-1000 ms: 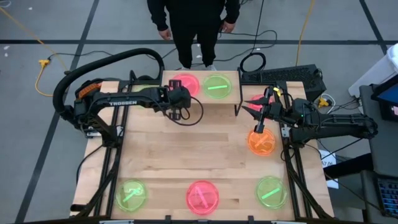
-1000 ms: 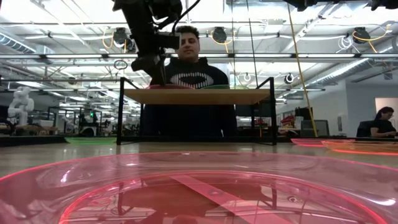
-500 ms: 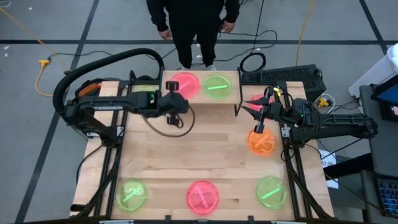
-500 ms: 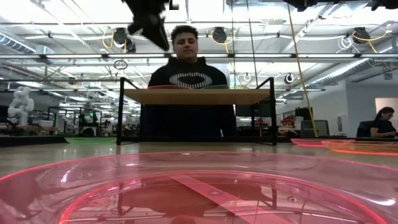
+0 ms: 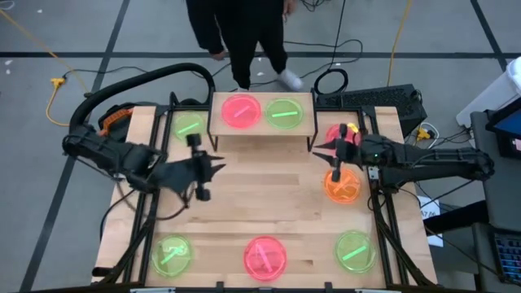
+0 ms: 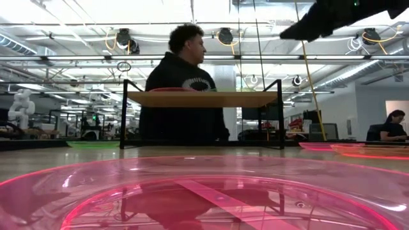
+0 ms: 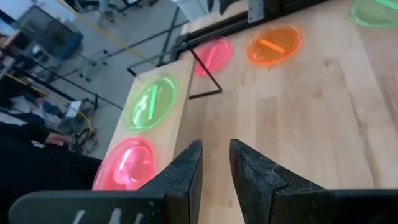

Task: Place and stack plates onto a shelf
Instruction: Stack the pink plate on top of the green plate on the shelf

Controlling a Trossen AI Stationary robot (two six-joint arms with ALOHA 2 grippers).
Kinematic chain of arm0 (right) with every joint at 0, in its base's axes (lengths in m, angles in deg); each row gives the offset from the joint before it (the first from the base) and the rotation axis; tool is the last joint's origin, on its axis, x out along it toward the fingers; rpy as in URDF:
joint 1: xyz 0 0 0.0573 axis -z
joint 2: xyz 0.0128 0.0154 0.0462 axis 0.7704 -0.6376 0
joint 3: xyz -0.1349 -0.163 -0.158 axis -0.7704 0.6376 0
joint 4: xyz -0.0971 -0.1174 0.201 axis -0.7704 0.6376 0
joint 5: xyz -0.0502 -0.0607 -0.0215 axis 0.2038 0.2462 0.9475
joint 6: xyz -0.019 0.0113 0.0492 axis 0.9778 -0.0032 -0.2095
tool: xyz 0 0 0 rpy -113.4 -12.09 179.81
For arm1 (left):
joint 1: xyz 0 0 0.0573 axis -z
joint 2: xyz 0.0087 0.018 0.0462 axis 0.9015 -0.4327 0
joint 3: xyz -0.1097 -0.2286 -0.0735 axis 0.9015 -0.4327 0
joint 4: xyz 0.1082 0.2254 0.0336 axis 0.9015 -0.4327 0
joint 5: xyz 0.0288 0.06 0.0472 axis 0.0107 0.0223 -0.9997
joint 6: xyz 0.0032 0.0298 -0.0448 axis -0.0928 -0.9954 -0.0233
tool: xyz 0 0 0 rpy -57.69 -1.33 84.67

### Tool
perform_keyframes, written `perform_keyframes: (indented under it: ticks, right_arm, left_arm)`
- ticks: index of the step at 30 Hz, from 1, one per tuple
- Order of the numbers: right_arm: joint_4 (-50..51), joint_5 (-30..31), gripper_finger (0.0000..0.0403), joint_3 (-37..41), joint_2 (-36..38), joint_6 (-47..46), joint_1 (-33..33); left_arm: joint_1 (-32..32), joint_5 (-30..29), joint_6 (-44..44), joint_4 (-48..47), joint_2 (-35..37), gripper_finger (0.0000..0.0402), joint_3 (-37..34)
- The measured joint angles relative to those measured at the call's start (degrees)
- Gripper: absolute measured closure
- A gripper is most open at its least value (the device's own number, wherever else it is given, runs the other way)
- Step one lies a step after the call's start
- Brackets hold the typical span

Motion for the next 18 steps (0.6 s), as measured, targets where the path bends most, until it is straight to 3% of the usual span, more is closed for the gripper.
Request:
perform_keyframes:
  ticks: [8,18]
  right_arm:
    - [14.16,4.02,0.0316,-6.64,-5.27,-3.18,-1.14]
    - [34.53,11.81,0.0316,-8.6,-12.68,-15.01,-1.03]
  left_arm:
    - [8.41,-9.69,9.9,2.8,8.6,0.0313,-11.41]
    - [10.92,-10.84,7.24,18.97,19.63,0.0313,-27.04]
